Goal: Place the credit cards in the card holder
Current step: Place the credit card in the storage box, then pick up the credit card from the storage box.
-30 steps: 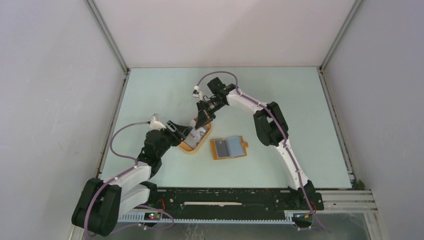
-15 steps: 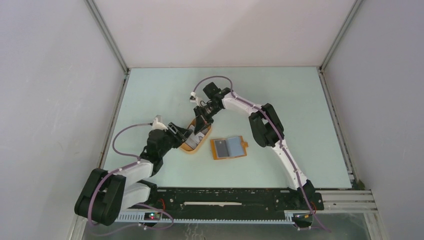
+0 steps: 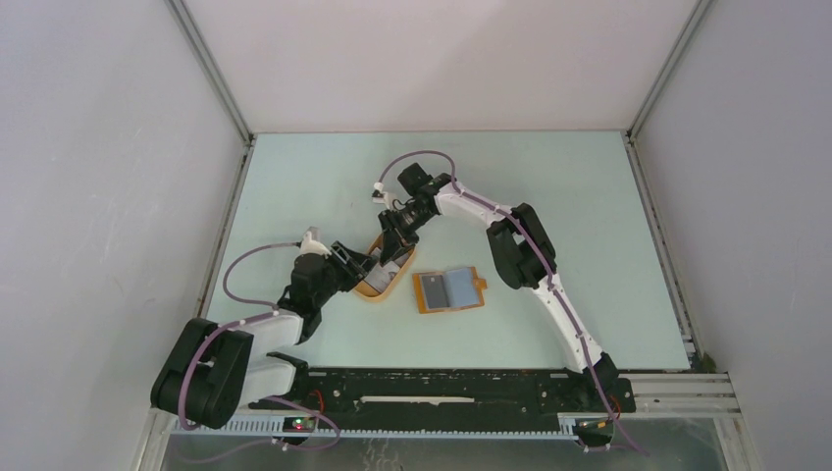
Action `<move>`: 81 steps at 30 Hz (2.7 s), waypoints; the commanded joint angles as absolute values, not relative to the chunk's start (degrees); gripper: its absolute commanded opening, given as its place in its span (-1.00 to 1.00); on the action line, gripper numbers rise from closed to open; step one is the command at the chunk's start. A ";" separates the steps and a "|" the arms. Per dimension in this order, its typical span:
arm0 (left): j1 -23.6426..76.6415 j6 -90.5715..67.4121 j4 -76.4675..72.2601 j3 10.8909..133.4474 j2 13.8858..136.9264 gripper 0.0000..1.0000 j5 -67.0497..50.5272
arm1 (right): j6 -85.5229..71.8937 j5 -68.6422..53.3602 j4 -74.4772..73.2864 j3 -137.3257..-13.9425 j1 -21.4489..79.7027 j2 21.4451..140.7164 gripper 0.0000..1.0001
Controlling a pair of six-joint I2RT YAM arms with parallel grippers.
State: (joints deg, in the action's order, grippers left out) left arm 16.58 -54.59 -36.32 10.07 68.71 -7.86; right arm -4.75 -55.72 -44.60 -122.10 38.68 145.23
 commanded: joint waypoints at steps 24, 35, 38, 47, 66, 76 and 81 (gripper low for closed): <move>15.30 -51.93 -31.80 9.25 63.82 0.08 -6.31 | -6.48 -60.29 -43.76 -123.60 36.79 143.66 -0.38; 15.03 -51.68 -30.79 9.39 62.57 0.08 -6.42 | -6.83 -57.03 -43.49 -123.22 36.34 143.61 -0.73; 15.03 -51.39 -29.85 9.40 61.49 0.08 -6.42 | -6.28 -55.58 -43.73 -123.31 36.15 142.96 -0.83; 15.03 -49.22 -24.60 10.24 55.72 0.08 -5.86 | -2.25 -51.94 -44.96 -123.40 36.04 139.63 -1.00; 14.96 -48.11 -28.22 9.06 55.04 0.09 -10.87 | 1.07 -50.73 -46.74 -124.01 35.62 140.38 -1.00; 14.94 -47.08 -29.28 8.84 49.75 0.10 -13.28 | 6.85 -43.27 -48.11 -122.33 34.76 130.66 -1.00; 14.94 -45.82 -27.33 8.58 44.11 0.13 -15.10 | 10.22 -42.38 -50.05 -122.35 34.88 128.11 -1.00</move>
